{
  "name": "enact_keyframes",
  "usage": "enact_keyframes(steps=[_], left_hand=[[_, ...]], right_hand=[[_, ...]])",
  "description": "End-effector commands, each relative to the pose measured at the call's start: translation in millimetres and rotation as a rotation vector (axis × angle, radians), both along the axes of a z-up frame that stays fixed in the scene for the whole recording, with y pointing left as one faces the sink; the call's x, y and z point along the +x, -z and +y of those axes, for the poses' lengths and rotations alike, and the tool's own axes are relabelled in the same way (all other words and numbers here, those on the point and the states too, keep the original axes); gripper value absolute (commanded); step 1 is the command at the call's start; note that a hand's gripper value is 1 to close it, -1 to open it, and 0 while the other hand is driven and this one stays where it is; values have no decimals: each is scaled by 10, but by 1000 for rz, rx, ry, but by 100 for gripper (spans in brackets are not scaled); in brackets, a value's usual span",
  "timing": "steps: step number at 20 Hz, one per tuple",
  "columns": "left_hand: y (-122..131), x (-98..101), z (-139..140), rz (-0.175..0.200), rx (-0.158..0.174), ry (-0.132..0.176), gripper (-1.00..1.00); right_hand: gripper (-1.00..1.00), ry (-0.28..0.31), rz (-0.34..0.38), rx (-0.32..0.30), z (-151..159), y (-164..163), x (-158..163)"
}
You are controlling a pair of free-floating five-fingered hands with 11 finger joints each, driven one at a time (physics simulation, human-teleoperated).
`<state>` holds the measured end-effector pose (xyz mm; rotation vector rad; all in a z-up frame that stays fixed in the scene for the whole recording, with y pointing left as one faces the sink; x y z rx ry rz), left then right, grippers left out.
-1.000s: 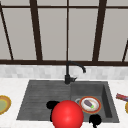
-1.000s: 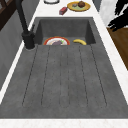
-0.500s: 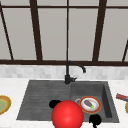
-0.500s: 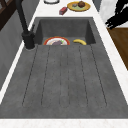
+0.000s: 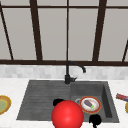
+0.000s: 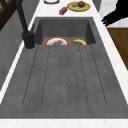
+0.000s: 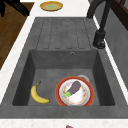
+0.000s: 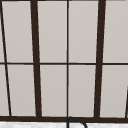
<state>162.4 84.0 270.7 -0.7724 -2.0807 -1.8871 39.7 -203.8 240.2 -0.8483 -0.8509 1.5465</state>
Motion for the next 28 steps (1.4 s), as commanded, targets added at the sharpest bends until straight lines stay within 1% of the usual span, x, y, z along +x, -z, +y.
enact_keyframes(steps=[1,3,5,6,8,10,12,14,21,28], left_hand=[[0,151,-126,-12,27,57,-100],[1,258,-200,-11,25,46,-100],[2,359,-272,-11,25,43,-100],[2,470,-331,-2,23,19,-100],[3,563,-409,0,23,26,-100],[3,618,-486,0,26,41,-100],[11,640,-548,0,33,61,-100],[9,637,-606,-1,28,82,-100],[12,713,-831,-8,22,91,-100],[23,812,-1060,-11,19,92,-100]], right_hand=[[0,0,0,0,0,0,0],[0,0,0,0,0,0,0],[0,0,0,0,0,0,0],[0,0,0,0,0,0,0],[0,0,0,0,0,0,0],[0,0,0,0,0,0,0],[0,0,0,0,0,0,0],[0,0,0,0,0,0,0],[0,0,0,0,0,0,0],[0,0,0,0,0,0,0]])
